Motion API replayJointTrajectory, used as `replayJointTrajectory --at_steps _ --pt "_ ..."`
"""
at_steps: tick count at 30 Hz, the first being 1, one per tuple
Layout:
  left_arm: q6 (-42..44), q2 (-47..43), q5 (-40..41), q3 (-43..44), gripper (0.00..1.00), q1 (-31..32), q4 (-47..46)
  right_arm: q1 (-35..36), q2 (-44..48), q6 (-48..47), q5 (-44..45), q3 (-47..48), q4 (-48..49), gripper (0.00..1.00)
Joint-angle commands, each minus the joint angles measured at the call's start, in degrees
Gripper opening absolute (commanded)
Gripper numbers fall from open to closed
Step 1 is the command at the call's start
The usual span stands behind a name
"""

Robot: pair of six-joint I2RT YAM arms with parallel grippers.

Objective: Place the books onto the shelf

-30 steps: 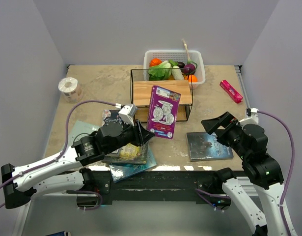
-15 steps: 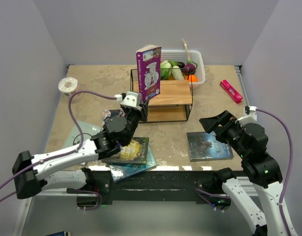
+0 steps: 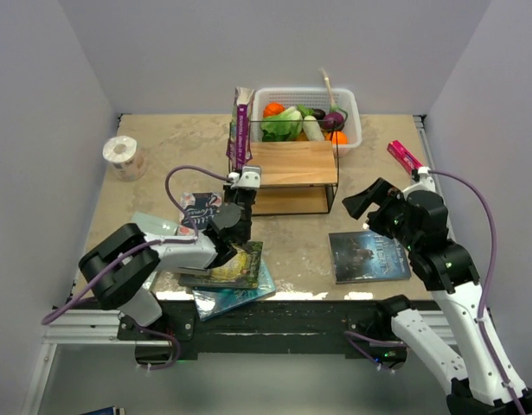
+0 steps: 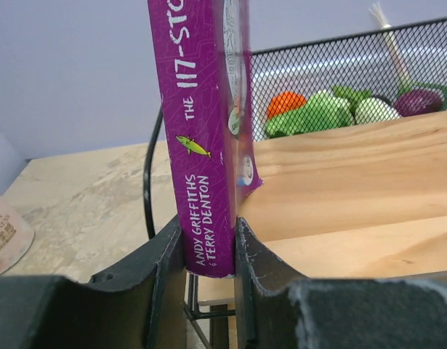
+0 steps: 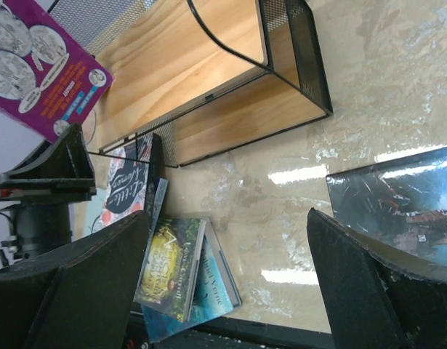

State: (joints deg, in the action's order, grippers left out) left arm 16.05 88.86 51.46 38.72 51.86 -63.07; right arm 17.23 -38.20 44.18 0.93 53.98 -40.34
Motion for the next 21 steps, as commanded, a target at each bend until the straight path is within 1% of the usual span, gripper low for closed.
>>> replayJointTrajectory --at_steps 1,3,8,9,13,14,17,18,20,21 --pt "2.0 3.6 0.9 -1.3 0.00 -0.7 -27.5 0.1 -1.7 -2.6 1.4 0.4 5.7 0.93" --pt "-0.1 5.2 0.6 -2.2 0.00 -0.5 -28.0 0.1 -2.7 -2.7 0.9 0.0 6.5 0.93" --pt "-3.7 6.3 1.7 -4.9 0.02 0.2 -25.2 0.0 -3.7 -2.4 0.7 -1.3 8.7 0.93" --pt "-4.4 6.3 2.2 -5.2 0.03 0.3 -24.6 0.1 -3.6 -2.2 0.4 -1.9 9.0 0.93" --pt "-5.8 6.6 2.8 -6.6 0.16 0.7 -22.5 0.1 -3.8 -1.6 -0.1 -3.5 10.6 0.93" --pt "-5.9 6.9 2.9 -6.6 0.18 0.8 -21.9 0.1 -3.9 -1.6 -0.2 -3.8 10.8 0.93" --pt "-5.7 6.9 3.1 -6.9 0.18 1.3 -21.7 0.1 -3.7 -1.4 -0.4 -4.6 11.6 0.93" --pt "-5.4 6.6 3.1 -7.1 0.15 1.5 -21.7 0.1 -3.6 -1.4 -0.6 -4.8 11.8 0.93" --pt "-5.2 5.2 2.8 -8.0 0.00 1.8 -22.8 0.1 -3.5 -1.5 -0.6 -4.9 12.0 0.93" --pt "-5.0 4.3 2.5 -8.5 0.00 2.0 -23.2 0.2 -3.5 -1.6 -0.8 -4.8 12.2 0.93"
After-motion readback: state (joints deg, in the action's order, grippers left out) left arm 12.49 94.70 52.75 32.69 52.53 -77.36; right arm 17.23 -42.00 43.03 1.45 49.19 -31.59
